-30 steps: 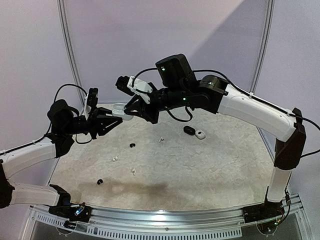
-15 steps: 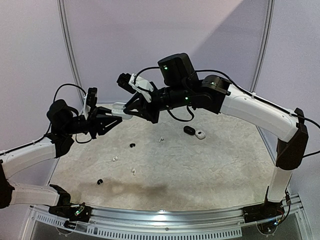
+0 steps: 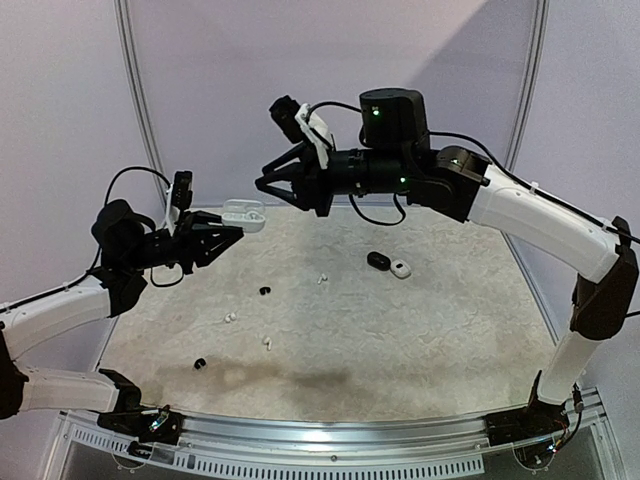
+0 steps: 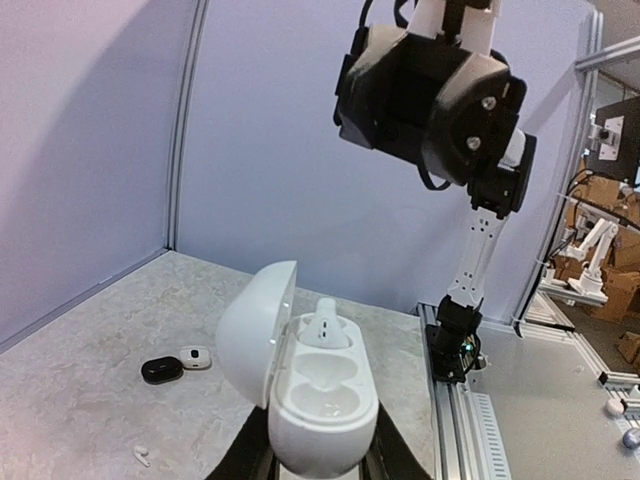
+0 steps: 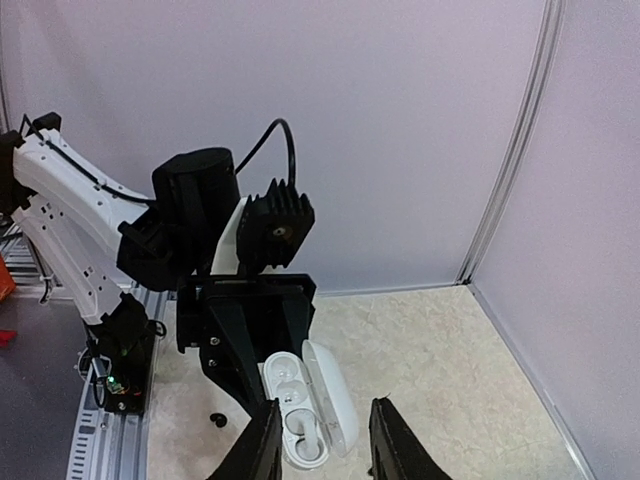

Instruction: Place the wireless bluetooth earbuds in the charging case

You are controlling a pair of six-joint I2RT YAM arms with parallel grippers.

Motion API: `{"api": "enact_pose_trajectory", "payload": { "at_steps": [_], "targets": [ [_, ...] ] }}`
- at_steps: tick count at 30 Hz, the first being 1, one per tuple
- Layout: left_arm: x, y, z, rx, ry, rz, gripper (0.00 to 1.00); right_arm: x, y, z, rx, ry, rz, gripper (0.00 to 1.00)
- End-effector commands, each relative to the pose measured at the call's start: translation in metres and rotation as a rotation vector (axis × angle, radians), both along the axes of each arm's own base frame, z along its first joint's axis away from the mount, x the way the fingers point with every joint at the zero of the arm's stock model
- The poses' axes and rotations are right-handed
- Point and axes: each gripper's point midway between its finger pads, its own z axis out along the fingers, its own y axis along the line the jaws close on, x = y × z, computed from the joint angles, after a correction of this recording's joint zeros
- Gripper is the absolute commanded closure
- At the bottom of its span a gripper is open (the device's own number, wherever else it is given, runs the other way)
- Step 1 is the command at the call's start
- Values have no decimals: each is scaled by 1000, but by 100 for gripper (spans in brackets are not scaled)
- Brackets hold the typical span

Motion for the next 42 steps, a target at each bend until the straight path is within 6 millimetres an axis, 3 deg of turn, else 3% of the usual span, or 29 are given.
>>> {"api": "enact_pose_trajectory", "payload": {
  "at_steps": [1,4,8,12,15,18,22,26,31,36,42],
  "targets": [
    [12,10,6,-48,53,87,100,19,-19,26,128,91,-71,65],
    [24,21,7,-72,85,160,100,50,-25,6,109,201,-231,55],
    [43,43,4,-93,141,296,100,84,-24,-45,29,311,-416,46],
    [60,74,-4,-94,183,461,100,101,-5,-107,-48,420,-478,38],
    [60,90,-7,-66,163,558,100,110,11,-144,-91,457,-547,35],
    [59,107,-12,-45,156,658,100,107,38,-165,-132,440,-546,34],
    [53,119,-15,-39,153,715,100,103,79,-220,-187,442,-519,33],
    [50,125,-18,-41,155,740,100,98,105,-266,-210,457,-507,33],
    [44,125,-16,-46,140,730,100,77,139,-300,-217,409,-449,23],
    [42,124,-20,-54,153,720,100,68,149,-338,-279,329,-445,14],
    [42,123,-19,-56,149,716,100,79,147,-358,-296,262,-492,11]
  ]
}}
